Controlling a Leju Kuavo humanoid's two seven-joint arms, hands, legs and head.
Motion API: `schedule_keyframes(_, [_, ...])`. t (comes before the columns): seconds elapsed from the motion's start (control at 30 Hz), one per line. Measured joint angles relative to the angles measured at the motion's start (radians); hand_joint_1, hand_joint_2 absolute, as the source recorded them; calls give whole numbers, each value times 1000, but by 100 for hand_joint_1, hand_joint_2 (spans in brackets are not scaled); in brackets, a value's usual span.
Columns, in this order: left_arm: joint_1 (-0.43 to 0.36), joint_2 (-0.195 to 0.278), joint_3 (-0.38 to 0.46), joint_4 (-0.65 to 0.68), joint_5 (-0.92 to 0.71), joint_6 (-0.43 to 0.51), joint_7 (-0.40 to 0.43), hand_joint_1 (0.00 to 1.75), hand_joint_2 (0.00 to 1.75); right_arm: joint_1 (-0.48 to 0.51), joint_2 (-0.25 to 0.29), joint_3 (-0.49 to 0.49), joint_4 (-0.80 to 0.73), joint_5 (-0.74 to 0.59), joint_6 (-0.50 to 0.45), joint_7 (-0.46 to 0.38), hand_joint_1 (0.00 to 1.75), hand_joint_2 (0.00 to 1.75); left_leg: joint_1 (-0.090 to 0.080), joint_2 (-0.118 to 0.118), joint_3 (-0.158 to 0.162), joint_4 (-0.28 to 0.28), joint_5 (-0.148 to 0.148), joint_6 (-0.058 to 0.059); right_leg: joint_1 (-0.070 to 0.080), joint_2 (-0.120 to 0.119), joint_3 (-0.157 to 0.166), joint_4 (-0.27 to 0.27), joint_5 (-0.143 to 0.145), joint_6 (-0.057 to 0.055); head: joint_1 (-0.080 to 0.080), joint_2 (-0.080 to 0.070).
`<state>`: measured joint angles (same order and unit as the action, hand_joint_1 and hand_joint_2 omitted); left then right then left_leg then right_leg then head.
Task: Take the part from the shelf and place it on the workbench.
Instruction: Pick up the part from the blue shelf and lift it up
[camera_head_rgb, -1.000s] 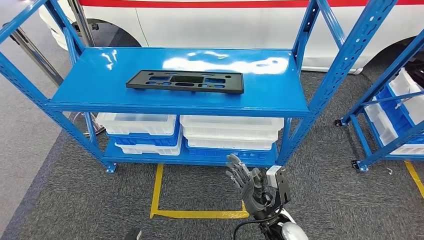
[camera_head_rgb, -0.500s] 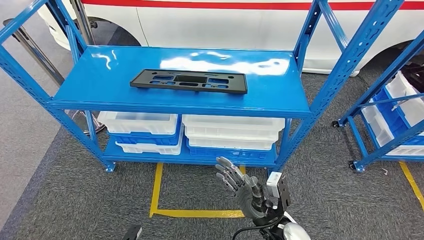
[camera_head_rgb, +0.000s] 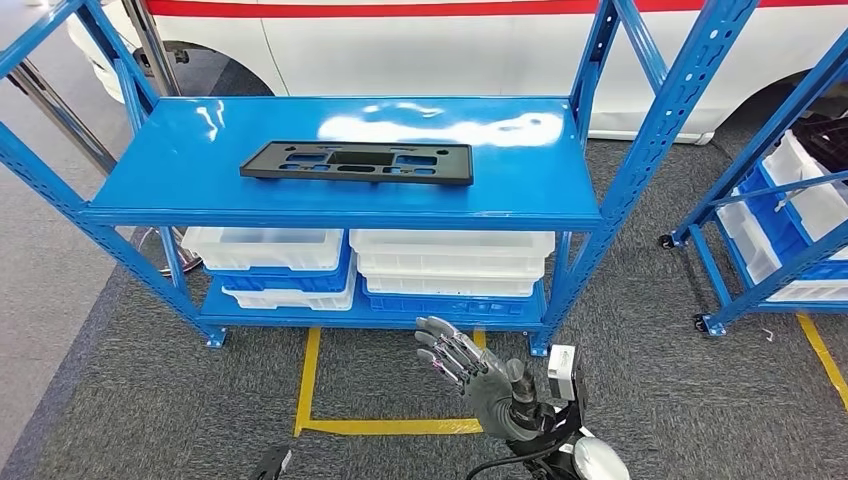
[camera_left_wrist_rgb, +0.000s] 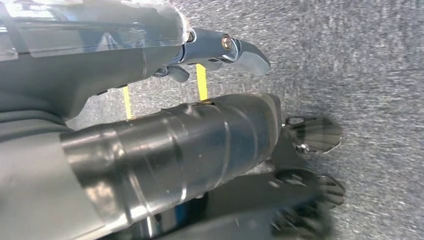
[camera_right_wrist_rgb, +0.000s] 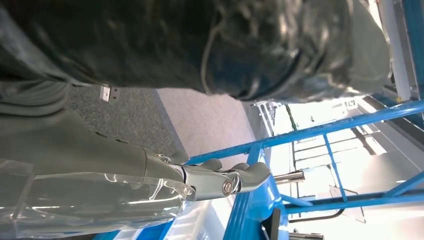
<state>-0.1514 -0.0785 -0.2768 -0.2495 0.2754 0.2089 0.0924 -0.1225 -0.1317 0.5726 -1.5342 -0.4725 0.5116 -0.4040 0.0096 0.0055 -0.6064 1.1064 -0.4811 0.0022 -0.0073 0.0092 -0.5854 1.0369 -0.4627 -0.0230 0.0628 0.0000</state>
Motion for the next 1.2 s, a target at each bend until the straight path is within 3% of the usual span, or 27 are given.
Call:
schedule_keyframes(0.03, [-3,0,0,0,0,0,0,0,0,-2,0,0,0,-6,10,1,0,87,-2,-1,25,-53,17,5,1,0,-1,0,0,3,0,0])
schedule_keyframes(0.1, [-6,0,-1,0,-1,-1,1,0,0,-5,-1,1,0,-25,40,2,0,175,-7,-3,39,-89,19,9,2,1,-3,-1,2,13,0,0])
schedule_keyframes(0.13, [-7,-1,-1,0,-1,-2,1,0,0,-6,-1,1,0,-37,57,3,0,175,-7,-3,39,-92,22,12,2,1,-3,-4,4,19,0,0])
schedule_keyframes(0.2, [-8,-4,-2,0,-3,-3,4,0,0,-9,-3,1,0,-57,86,6,0,87,-1,-1,44,-106,31,21,2,0,-7,6,-7,29,1,0])
schedule_keyframes(0.27, [-11,-6,-3,0,-5,-4,7,0,0,-13,-5,1,1,-70,107,9,0,0,3,2,49,-117,38,30,1,-1,-42,83,-56,37,1,0])
schedule_keyframes(0.33, [-13,-6,-4,0,-5,-5,9,0,0,-14,-7,2,3,-78,122,12,0,0,2,3,47,-117,39,34,-2,-3,-106,214,-115,42,2,0])
schedule_keyframes(0.37, [-13,-7,-4,0,-5,-7,10,0,0,-13,-8,2,5,-81,128,13,0,0,1,3,46,-117,38,34,-3,-3,-130,261,-127,44,2,0])
schedule_keyframes(0.4, [-12,-7,-5,0,-5,-9,11,0,0,-13,-9,2,7,-82,132,14,0,0,1,3,47,-116,38,33,-4,-3,-135,270,-118,45,2,0])
schedule_keyframes(0.43, [-12,-8,-5,0,-5,-11,12,0,0,-14,-9,2,8,-84,136,15,0,0,1,3,47,-114,36,32,-5,-4,-121,239,-91,45,2,0])
schedule_keyframes(0.5, [-13,-9,-6,0,-5,-14,12,0,0,-18,-9,2,10,-85,141,17,0,0,1,2,49,-109,31,26,-7,-6,-53,102,-24,42,2,0])
schedule_keyframes(0.57, [-15,-10,-6,0,-5,-16,13,0,0,-21,-9,2,11,-86,148,17,0,0,-3,2,47,-102,24,17,-5,-8,-8,8,4,34,1,0])
schedule_keyframes(0.67, [-17,-10,-6,0,-4,-16,15,0,0,-23,-10,2,13,-86,152,18,0,0,-4,3,47,-101,20,0,-2,-7,-3,-7,2,17,1,0])
schedule_keyframes(0.73, [-19,-10,-7,0,-4,-16,15,0,0,-25,-11,2,14,-87,154,18,0,0,0,2,34,-67,-3,-12,-5,-7,5,-14,2,4,0,0])
schedule_keyframes(0.83, [-20,-10,-7,0,-4,-17,15,0,0,-26,-11,2,16,-87,155,18,0,0,3,1,-59,115,-88,-23,-5,-8,12,-16,-3,-8,-1,0])
schedule_keyframes(0.87, [-19,-11,-7,0,-4,-17,15,0,0,-26,-11,2,17,-87,156,18,0,0,3,1,-91,170,-102,-24,-3,-7,13,-15,-6,-10,-1,0])
schedule_keyframes(0.9, [-18,-11,-7,0,-3,-17,15,0,0,-26,-11,2,19,-87,157,18,0,0,3,1,-109,193,-96,-23,-2,-6,15,-15,-9,-11,-1,0])
schedule_keyframes(0.93, [-18,-11,-7,0,-3,-17,15,0,0,-26,-11,2,20,-87,158,18,0,0,3,1,-107,176,-70,-20,-1,-4,20,-14,-14,-10,-1,0])
schedule_keyframes(1.0, [-18,-10,-7,0,-3,-17,15,0,0,-26,-11,2,20,-87,162,18,0,0,-1,0,-52,47,11,-6,2,-2,35,-15,-24,-7,-1,0])
schedule_keyframes(1.03, [-19,-10,-7,0,-3,-17,15,0,0,-26,-11,2,21,-87,165,18,0,0,-4,0,-21,-18,37,2,3,-2,42,-15,-29,-4,0,0])
schedule_keyframes(1.1, [-22,-8,-7,0,-3,-17,15,0,0,-27,-11,2,22,-87,168,18,0,0,-11,-1,14,-89,47,15,4,-2,48,-16,-35,6,0,0])
schedule_keyframes(1.2, [-21,-9,-7,0,-2,-18,15,0,0,-28,-11,2,23,-87,170,17,0,0,-10,-3,35,-113,39,27,4,-3,52,-2,-33,22,1,0])
